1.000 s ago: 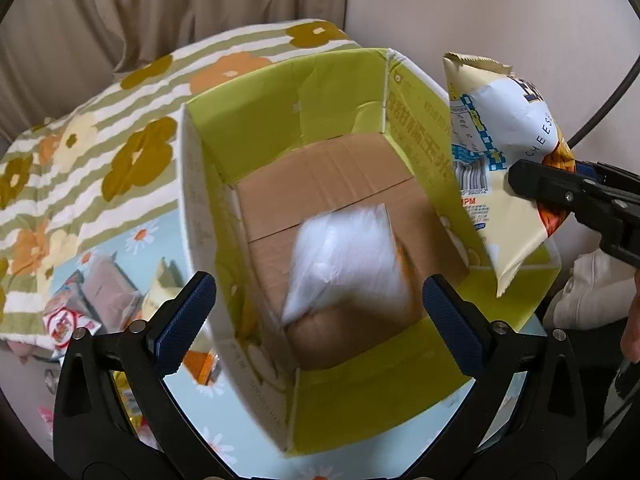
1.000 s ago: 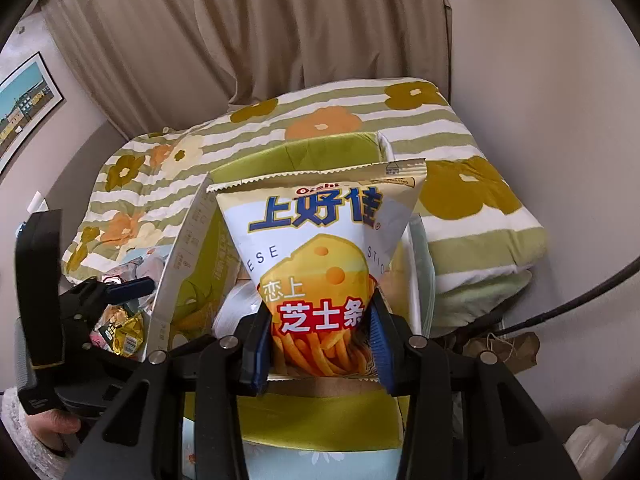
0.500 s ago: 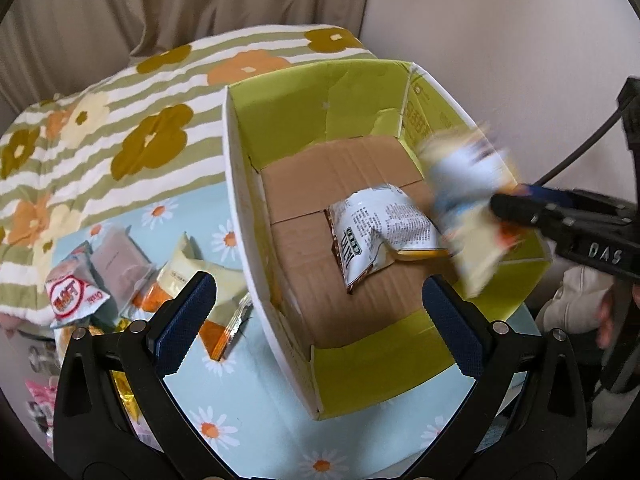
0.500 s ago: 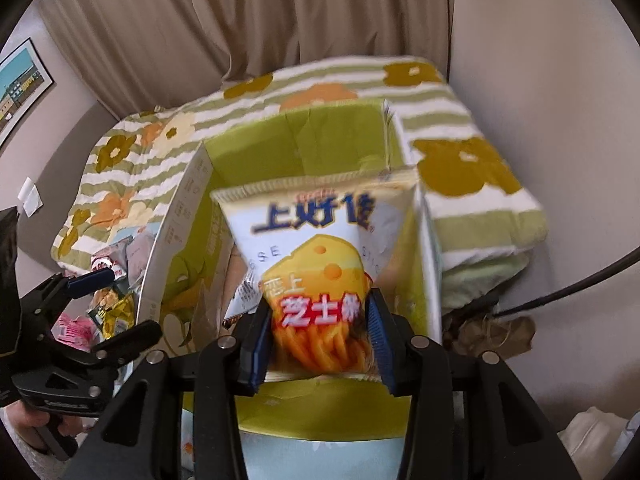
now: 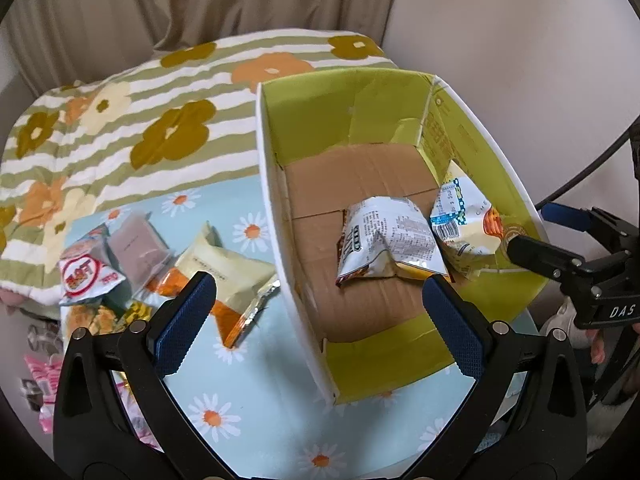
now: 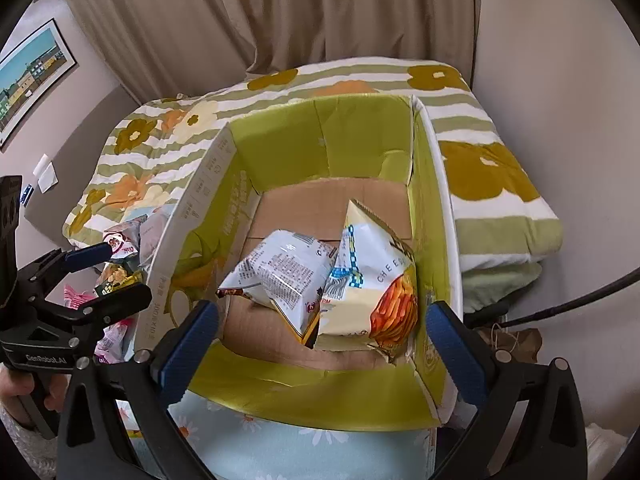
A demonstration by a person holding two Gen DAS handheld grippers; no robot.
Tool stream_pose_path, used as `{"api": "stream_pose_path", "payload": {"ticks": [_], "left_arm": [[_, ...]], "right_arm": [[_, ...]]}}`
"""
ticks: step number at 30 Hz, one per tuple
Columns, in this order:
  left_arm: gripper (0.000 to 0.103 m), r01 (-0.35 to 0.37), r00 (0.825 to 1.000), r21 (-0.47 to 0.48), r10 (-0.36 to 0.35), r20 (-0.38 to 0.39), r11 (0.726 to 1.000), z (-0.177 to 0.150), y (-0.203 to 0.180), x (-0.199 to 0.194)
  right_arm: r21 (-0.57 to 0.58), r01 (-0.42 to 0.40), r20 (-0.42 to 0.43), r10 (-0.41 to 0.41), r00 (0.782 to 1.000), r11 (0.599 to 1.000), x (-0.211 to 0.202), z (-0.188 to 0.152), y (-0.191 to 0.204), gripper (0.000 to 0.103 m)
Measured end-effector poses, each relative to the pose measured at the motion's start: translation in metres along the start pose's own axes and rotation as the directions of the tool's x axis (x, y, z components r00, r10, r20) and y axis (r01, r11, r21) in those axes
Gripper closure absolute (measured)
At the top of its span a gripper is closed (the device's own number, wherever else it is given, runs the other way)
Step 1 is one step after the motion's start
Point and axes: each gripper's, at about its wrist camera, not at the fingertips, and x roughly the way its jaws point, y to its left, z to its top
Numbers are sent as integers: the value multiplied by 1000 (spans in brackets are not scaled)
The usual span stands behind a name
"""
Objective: Organize snacks
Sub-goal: 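Carry both bags over the cardboard box and open both grippers to drop them, then move both grippers back to the pile, left to a pink striped bag, right to a white-pink bag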
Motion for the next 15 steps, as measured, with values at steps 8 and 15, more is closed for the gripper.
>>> {"api": "stream_pose_path", "payload": {"ticks": [8,15], "left_arm": [[1,-68,997,-41,69,23,997,-7,13,-23],[1,-141,988,-74,145,50,987,-21,41,-56]], "right_arm": [[-29,-23,46,24,999,999,-12,8,11,0],[-105,-27,112,39,993,994,-28,15,46,0]]}}
